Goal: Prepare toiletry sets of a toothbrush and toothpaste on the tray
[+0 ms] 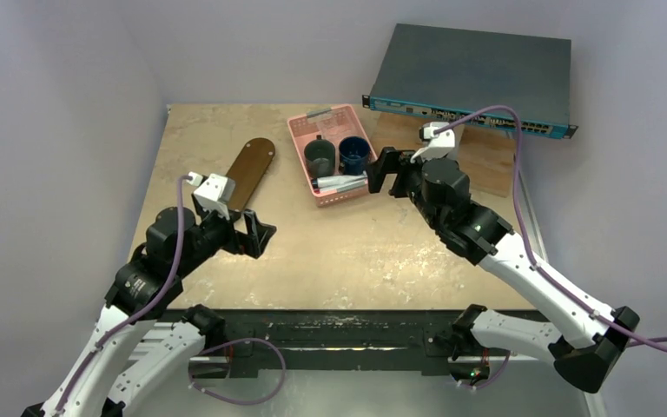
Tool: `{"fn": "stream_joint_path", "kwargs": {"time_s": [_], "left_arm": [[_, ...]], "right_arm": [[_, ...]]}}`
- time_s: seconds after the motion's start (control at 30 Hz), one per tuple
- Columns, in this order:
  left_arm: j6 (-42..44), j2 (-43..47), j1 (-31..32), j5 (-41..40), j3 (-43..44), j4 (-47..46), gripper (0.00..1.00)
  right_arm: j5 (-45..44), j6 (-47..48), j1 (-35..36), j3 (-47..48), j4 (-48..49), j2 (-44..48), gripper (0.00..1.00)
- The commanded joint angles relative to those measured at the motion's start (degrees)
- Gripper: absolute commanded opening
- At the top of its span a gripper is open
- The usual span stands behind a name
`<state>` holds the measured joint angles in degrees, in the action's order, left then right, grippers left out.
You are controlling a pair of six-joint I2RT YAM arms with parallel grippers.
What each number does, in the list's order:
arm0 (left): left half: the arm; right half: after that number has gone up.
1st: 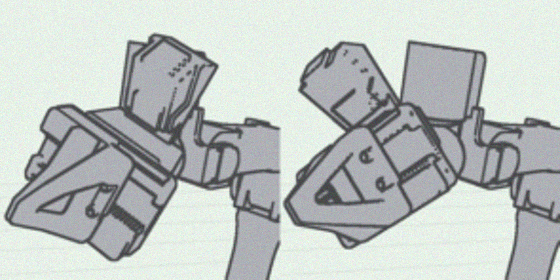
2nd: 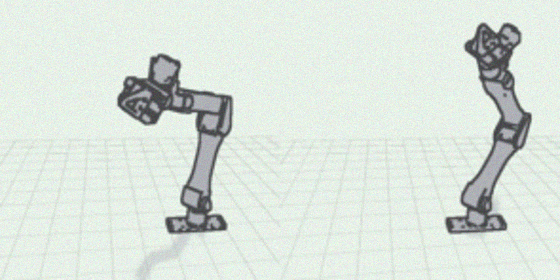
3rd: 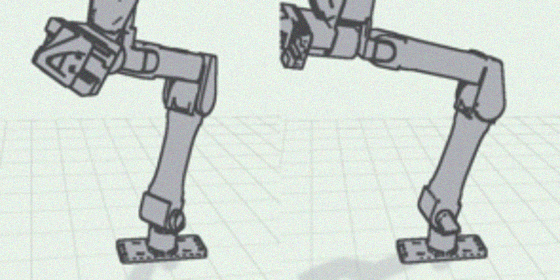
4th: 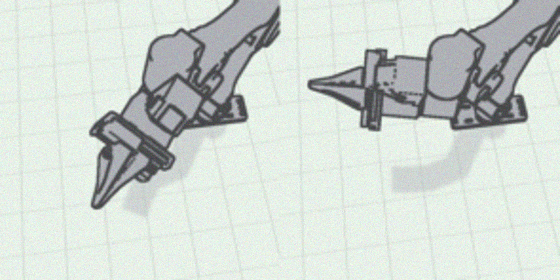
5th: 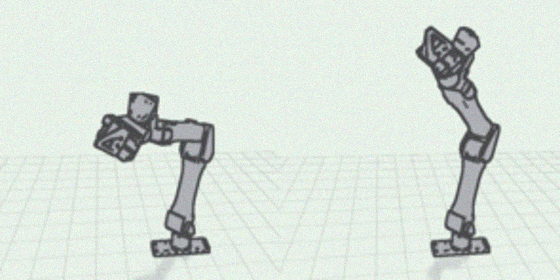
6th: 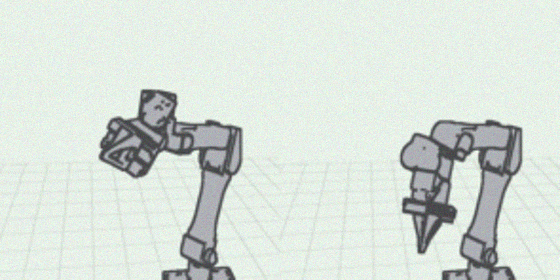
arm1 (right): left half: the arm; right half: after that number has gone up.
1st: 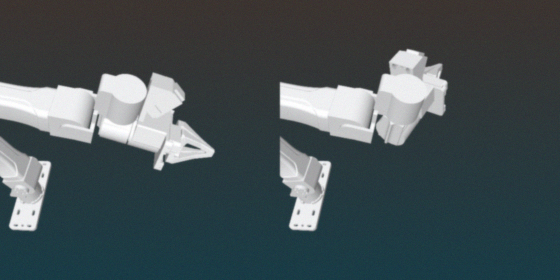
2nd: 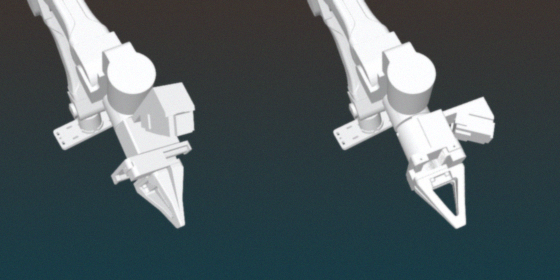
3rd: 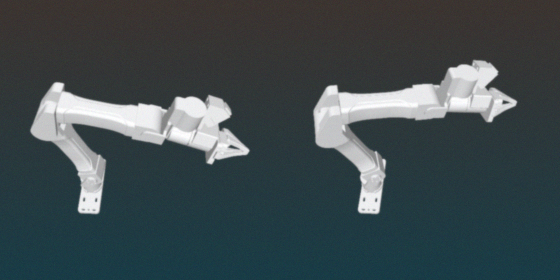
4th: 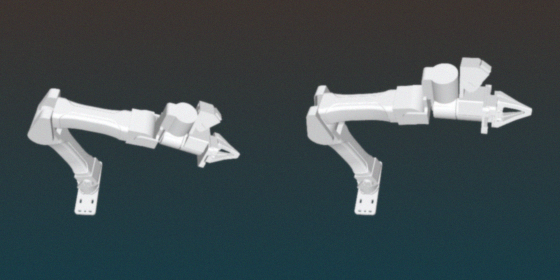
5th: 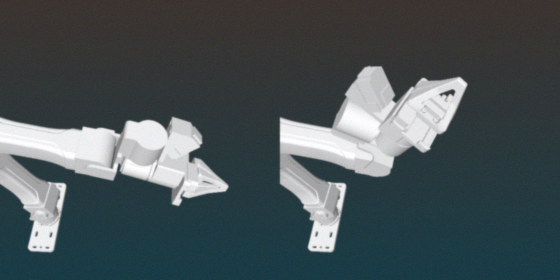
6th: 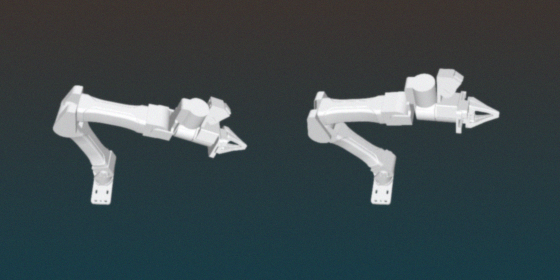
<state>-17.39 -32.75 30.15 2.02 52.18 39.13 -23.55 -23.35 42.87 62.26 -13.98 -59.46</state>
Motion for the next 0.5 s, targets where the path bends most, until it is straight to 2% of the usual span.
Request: {"fn": "stream_joint_path", "kwargs": {"time_s": [0.0, 0.13, 0.47], "left_arm": [[-0.3, -0.8, 0.3, 2.5, 0.9, -0.3, 1.0], [1.0, -1.1, 0.3, 6.5, 1.0, 0.2, 1.0], [0.8, 0.6, 0.3, 5.1, 0.5, 1.0, 1.0]], "right_arm": [[-4.1, -3.6, 0.4, 3.3, -4.4, -1.0, 0.99], [-0.9, -5.3, 0.4, 3.7, -5.4, -3.3, 0.99], [0.6, -9.1, 0.3, 2.8, -4.6, -8.5, 0.99]]}}
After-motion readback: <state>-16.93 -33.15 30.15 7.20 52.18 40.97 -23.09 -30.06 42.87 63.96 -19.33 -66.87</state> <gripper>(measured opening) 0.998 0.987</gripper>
